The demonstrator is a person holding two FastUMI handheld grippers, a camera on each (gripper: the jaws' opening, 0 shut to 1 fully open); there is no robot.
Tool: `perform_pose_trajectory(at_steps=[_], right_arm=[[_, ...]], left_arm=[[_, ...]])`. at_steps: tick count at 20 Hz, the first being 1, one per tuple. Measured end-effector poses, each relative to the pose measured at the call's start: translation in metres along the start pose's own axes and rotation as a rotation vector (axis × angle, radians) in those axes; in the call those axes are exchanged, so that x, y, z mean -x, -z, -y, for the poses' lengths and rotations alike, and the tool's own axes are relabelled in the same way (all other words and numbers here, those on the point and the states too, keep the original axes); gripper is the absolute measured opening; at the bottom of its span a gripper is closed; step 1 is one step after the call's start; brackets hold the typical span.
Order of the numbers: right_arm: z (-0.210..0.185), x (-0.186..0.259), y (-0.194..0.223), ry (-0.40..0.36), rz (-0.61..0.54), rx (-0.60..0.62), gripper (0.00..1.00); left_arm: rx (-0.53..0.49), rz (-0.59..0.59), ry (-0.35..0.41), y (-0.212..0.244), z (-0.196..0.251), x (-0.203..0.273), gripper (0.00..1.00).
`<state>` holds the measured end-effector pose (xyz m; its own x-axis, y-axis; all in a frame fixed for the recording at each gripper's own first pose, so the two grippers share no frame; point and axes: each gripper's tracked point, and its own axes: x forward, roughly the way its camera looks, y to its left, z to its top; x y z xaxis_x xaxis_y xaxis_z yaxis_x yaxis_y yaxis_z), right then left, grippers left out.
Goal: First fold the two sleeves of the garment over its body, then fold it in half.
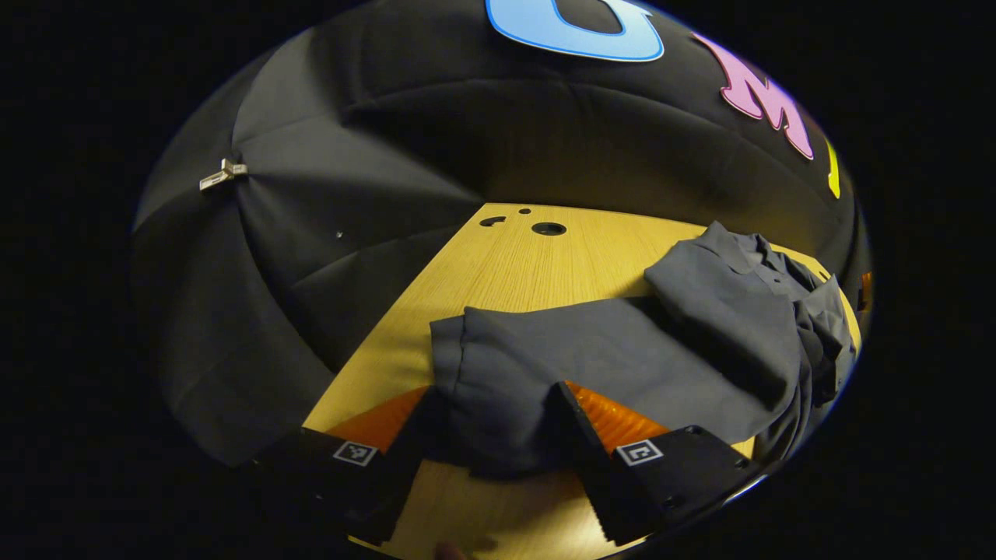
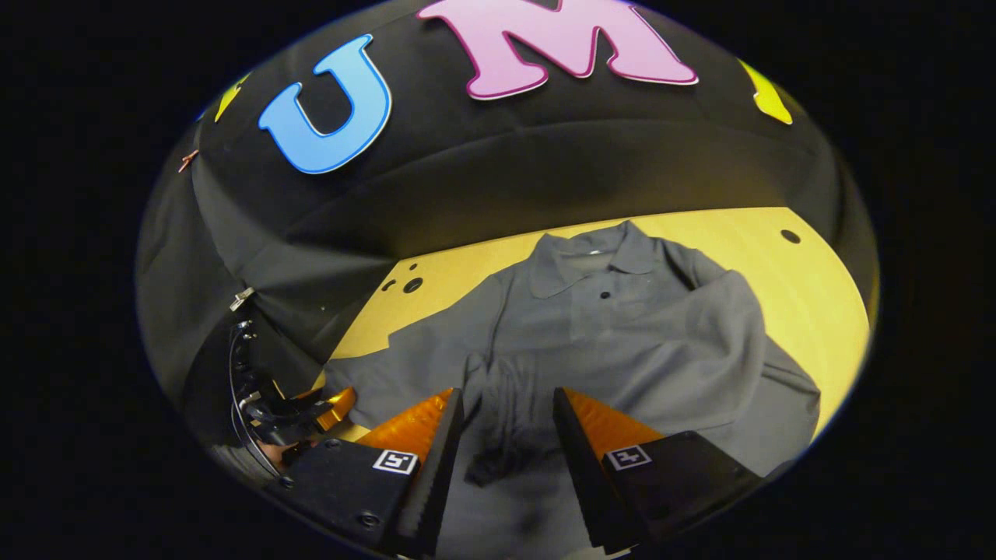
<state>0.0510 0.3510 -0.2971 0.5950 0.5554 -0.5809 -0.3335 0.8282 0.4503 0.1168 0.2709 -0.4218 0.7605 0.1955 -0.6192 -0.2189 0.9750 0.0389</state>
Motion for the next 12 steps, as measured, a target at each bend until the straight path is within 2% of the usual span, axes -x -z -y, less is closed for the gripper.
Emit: perform_pose_trajectory(at_steps=[1,3,5,6,9,10,12], right_arm=[[0.007,0.005,0.001,0.014,0.001,-0.007,0.72],[0.018,0.018,0.000,0.033,0.012,-0.030,0.72],[0.030,0.032,-0.003,0.054,0.032,-0.039,0.72],[0.034,0.039,-0.004,0.058,0.038,-0.037,0.72],[0.054,0.061,-0.009,0.077,0.058,-0.026,0.72],[0.062,0.067,-0.010,0.087,0.067,-0.026,0.72],[0.078,0.079,-0.009,0.102,0.077,-0.034,0.72]], left_arm=[[-0.024,-0.004,0.038,-0.001,0.007,-0.004,0.93],[-0.081,-0.016,0.046,-0.003,0.013,-0.008,0.55],[-0.088,-0.068,0.028,-0.005,0.014,-0.007,0.17],[-0.063,-0.091,0.026,-0.007,0.015,-0.006,0.07],[0.025,-0.101,0.036,-0.020,0.016,0.008,0.06],[0.046,-0.079,0.028,-0.030,0.014,0.016,0.08],[0.060,-0.011,0.008,-0.054,0.013,0.039,0.05]])
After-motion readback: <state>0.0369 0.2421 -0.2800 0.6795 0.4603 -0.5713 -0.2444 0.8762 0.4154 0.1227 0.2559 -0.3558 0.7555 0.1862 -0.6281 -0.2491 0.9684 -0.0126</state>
